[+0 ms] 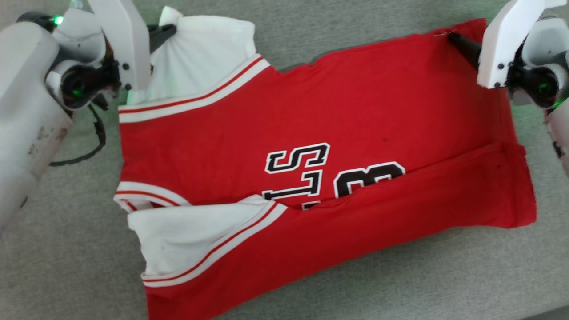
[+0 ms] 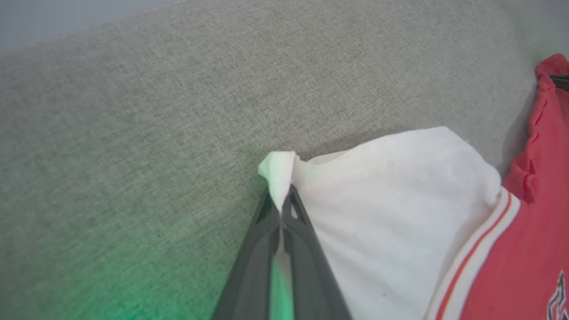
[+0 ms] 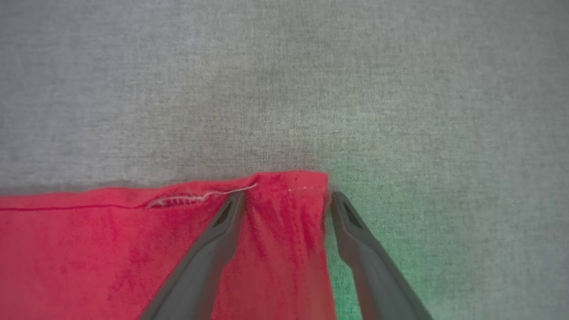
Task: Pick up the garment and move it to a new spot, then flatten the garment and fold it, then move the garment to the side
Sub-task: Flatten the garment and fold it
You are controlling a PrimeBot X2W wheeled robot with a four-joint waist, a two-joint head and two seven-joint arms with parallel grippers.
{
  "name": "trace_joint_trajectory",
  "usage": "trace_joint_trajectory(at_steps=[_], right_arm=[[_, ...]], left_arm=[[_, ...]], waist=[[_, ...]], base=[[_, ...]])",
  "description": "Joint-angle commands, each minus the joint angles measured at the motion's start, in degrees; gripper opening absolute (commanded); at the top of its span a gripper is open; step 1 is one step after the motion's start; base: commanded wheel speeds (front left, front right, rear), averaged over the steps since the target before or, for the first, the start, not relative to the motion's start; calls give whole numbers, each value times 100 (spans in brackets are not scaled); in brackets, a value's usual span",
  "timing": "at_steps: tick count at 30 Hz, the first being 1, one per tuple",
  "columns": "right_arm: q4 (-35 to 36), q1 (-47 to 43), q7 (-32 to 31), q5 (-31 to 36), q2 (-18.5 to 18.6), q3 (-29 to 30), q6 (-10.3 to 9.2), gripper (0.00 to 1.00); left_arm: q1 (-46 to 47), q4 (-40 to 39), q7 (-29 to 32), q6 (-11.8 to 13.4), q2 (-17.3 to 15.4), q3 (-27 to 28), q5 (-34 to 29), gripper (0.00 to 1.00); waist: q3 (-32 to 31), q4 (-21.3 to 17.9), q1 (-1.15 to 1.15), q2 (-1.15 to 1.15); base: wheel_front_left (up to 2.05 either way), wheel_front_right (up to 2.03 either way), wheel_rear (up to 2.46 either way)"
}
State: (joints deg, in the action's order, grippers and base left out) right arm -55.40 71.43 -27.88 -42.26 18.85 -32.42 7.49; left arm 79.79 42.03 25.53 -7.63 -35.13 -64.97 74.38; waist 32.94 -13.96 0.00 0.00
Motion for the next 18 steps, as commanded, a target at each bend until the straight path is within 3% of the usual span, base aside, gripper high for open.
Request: trace_joint_trajectory(at_steps=[1,9,18], right_arm=[[-105,-67,-75,-69,-87,-141,1,0],[7,-263,305,-284,125,-480,1,0],[1117,-1250,857,-876,1092,-1004,0,0]], left_arm=[[-252,27,13,29,39,-198,-1,0],[-444,-379,-729,22,20,-236,183,0],[-1160,-1629,-1810,21,-358,-441,342,0]], waist=[[79,129,0,0],[-436,323,0,0],[-1575,761,0,0]], base=[[0,0,0],[0,0,0],[0,0,0]])
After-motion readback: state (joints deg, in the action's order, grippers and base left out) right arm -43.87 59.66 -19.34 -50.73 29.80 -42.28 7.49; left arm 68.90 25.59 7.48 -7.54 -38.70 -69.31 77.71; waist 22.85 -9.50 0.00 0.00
